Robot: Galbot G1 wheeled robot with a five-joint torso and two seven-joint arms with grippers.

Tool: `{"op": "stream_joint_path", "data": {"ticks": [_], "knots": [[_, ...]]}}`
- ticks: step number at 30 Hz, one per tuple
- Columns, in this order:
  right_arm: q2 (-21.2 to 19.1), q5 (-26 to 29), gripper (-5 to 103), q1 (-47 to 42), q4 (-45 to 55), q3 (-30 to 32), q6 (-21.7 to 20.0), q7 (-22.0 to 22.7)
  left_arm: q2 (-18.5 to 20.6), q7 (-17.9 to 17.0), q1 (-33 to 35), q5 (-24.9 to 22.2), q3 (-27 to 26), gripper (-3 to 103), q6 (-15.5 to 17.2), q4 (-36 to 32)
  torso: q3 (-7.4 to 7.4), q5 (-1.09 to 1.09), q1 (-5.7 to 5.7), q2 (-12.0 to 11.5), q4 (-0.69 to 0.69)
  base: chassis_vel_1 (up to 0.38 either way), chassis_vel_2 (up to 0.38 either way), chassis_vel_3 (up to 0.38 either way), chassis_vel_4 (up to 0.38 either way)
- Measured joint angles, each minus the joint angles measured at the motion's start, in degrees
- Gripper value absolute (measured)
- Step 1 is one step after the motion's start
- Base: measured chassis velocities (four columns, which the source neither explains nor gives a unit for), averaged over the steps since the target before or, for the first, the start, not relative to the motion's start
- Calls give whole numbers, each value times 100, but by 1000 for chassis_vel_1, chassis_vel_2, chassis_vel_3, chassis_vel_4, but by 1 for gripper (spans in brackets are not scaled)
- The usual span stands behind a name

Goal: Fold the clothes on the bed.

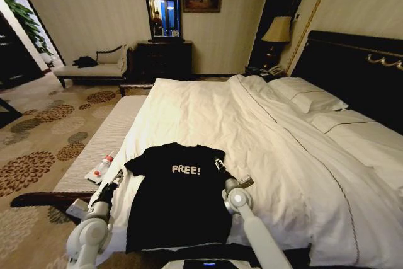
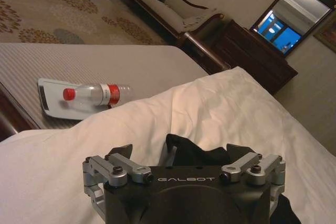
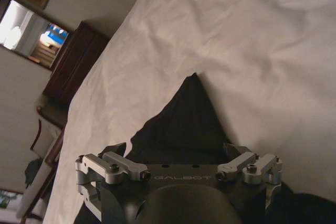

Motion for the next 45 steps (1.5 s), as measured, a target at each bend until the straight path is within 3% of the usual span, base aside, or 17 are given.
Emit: {"op": "stream_joint_path", "data": {"ticks": [9,17,26,35,38,45], "knots": [[-13,-459,100,-342,104,-275,20,-235,-28,0,-2,25,19,100,-10,19,0,0,0,0,-1,0,0,0,0],[-43,-850,100,-535,244,-459,347,-655,-76,0,3,86,27,100,-24,50,0,0,0,0,0,0,0,0,0],[-83,-988,100,-321,249,-398,471,-703,-119,0,5,126,31,100,-28,53,0,1,0,0,0,0,0,0,0],[-193,-1149,100,-302,428,-383,485,-455,-156,0,-11,162,28,100,-33,85,0,1,2,0,-1,0,0,0,0],[-83,-866,100,-559,634,-540,360,6,-189,0,-37,207,72,100,-33,108,0,1,1,0,0,0,0,0,0],[44,-610,100,-743,687,-608,345,225,-185,-2,-49,219,75,100,-33,147,0,0,2,0,-1,0,0,0,0]]}}
